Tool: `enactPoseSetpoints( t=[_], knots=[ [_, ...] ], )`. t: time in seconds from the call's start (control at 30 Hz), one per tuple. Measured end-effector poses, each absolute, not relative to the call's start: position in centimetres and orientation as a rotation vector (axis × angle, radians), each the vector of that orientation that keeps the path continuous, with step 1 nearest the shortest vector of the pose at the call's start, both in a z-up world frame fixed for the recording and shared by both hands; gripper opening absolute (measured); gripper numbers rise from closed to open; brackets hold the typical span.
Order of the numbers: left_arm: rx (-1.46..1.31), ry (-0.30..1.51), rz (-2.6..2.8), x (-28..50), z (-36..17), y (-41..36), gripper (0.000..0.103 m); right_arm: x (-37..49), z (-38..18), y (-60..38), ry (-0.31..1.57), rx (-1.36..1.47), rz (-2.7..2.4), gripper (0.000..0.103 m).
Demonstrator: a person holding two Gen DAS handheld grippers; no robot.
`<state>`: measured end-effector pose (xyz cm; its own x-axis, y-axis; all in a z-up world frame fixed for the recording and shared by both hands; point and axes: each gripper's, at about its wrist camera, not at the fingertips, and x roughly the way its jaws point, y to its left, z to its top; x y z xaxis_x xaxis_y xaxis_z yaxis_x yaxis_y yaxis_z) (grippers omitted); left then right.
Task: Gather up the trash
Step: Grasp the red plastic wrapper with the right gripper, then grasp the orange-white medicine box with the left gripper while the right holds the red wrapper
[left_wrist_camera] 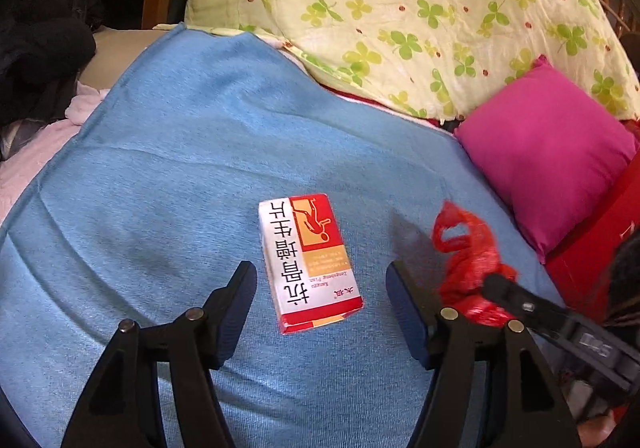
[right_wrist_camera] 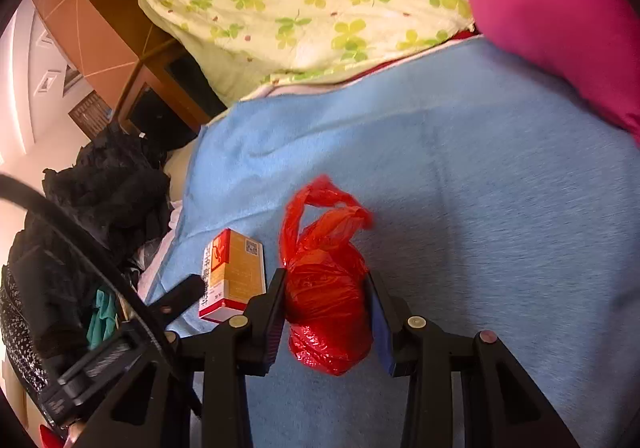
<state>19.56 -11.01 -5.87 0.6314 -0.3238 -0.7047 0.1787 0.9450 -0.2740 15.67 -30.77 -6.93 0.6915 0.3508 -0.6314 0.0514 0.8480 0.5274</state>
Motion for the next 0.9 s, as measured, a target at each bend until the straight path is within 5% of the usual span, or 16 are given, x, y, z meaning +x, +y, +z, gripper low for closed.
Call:
enactPoseSetpoints(
  t=[0.17,0.27,0.9],
  knots=[
    [-0.193,0.881,-0.264,20.3,-6.9,-11.3,0.068,13.9,-5.9,-30.8,0.792,0.56,0.17,0.041],
    [-0.194,0.894,-0.277,20.2,-7.3,-11.2,0.053,13.3,-5.3,-30.2,0.793,0.529,0.172,0.041],
    [-0.072,0.921,-0.276,15.3,-5.1,-11.8,0.051,8.5,-1.9,-28.6,0.742,0.424,0.193,0.041]
  ],
)
